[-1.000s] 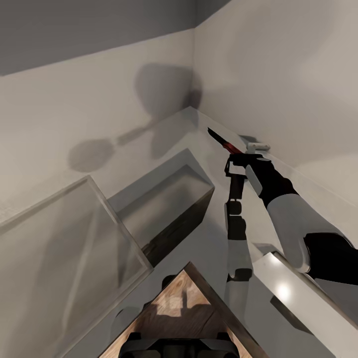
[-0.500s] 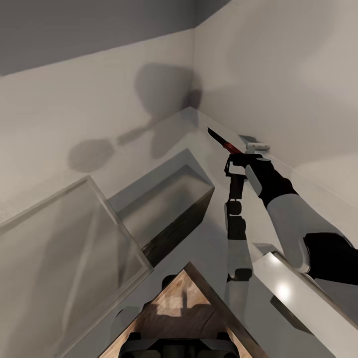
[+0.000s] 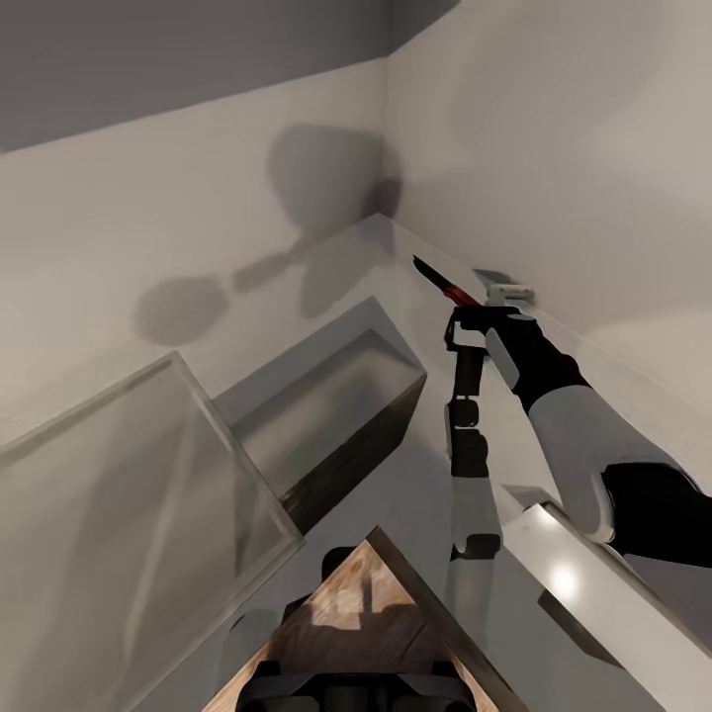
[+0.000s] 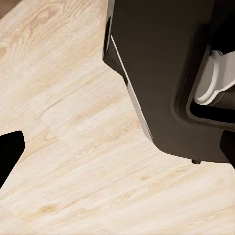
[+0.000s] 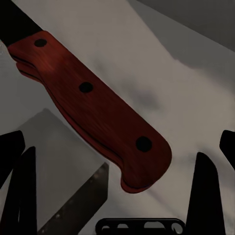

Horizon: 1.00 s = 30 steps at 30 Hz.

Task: In the kitchen, take the Vidalia onion out of the sink, dice it on the chopping board with the paring knife, put the diced onion into the bowl on the countertop, then place both the paring knife and the chopping board into the sink.

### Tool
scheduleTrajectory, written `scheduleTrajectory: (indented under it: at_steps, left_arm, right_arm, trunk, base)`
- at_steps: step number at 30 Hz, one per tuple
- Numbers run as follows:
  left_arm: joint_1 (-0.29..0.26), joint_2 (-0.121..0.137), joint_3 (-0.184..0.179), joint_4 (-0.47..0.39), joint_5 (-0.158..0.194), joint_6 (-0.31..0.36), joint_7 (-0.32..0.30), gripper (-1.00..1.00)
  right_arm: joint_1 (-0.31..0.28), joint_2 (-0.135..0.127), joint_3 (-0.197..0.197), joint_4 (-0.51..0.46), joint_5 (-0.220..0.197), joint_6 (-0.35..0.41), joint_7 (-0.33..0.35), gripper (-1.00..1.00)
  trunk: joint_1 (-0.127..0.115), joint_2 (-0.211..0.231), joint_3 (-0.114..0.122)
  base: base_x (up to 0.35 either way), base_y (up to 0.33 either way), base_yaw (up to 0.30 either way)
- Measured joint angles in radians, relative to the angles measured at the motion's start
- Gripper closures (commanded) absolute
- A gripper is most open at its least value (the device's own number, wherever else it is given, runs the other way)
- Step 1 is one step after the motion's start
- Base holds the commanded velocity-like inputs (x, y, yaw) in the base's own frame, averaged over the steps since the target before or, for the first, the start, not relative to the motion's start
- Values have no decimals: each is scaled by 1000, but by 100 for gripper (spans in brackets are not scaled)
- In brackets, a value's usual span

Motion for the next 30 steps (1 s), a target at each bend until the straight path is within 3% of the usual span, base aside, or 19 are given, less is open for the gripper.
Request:
scheduleTrajectory:
  at_steps: [30]
  left_arm:
    - [0, 0, 0, 0, 0, 0, 0, -100]
  right_arm:
    - [0, -2, 0, 0, 0, 0, 1, -100]
  trunk:
    - [0, 0, 0]
  base:
    - [20, -7, 0]
